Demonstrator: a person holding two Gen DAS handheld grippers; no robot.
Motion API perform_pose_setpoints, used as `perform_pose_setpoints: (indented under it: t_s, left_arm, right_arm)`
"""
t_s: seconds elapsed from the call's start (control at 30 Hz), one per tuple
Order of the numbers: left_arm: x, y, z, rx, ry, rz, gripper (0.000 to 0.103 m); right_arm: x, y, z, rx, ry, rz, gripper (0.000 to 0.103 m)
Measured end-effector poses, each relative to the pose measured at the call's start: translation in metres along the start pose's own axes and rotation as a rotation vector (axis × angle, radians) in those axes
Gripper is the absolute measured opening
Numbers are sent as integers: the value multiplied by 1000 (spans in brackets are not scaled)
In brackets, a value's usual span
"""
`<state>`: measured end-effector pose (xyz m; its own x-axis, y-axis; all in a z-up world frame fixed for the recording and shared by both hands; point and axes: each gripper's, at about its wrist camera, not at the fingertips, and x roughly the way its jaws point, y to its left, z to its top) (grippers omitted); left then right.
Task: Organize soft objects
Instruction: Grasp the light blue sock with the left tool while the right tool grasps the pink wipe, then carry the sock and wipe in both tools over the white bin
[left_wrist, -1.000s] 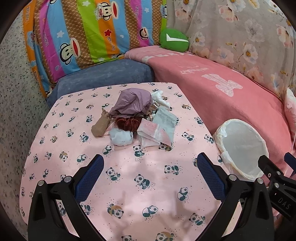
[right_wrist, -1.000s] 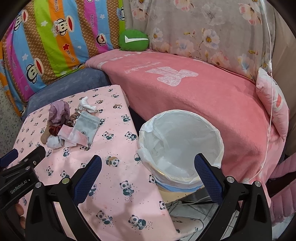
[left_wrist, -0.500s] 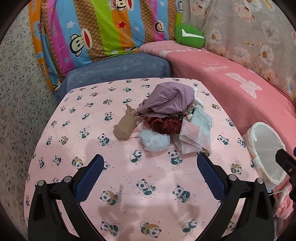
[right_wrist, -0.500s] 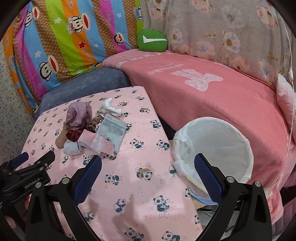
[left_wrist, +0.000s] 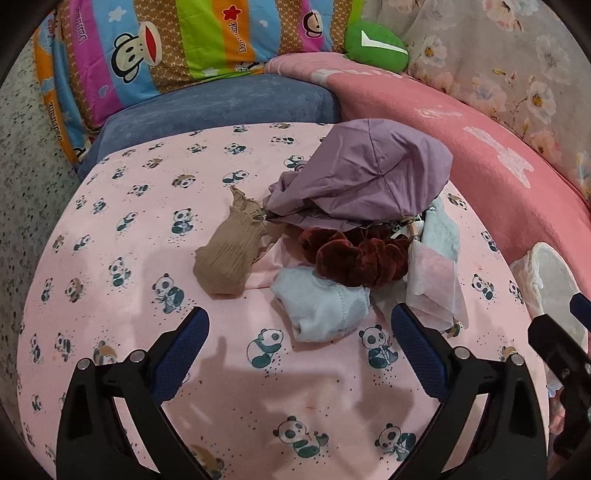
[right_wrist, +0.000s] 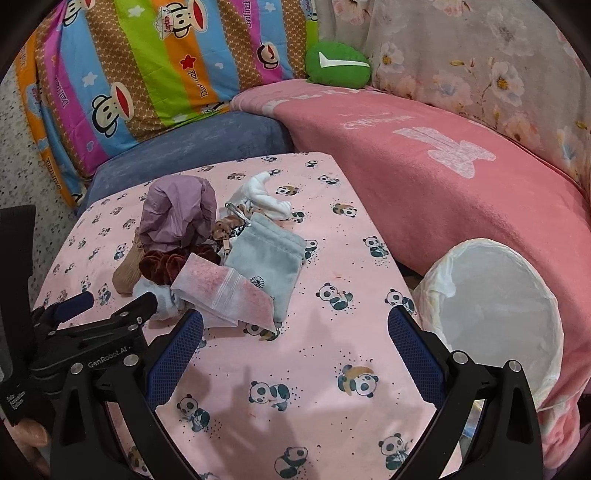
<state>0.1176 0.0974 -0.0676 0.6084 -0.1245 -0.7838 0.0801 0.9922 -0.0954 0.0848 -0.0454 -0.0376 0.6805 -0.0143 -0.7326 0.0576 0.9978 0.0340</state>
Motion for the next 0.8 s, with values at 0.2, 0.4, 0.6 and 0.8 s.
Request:
perform_pose_setpoints:
  t_s: [0.2,0.4,0.6,0.8]
  left_arm:
    - [20,-3,4,0,51,-74,68]
    - [22,12,4,-52,78,-178,48]
    - [14,18,-2,-54,72,-206,42]
    - [10,15,-1,-55,76,-188,41]
  right_arm:
    - [29,11,0,-16,35,2,98]
    - [54,21,-2,-39,70,40,93]
    - [73,29,-4,-62,116,91,68]
    - [80,37,-11,-55,159,175,17]
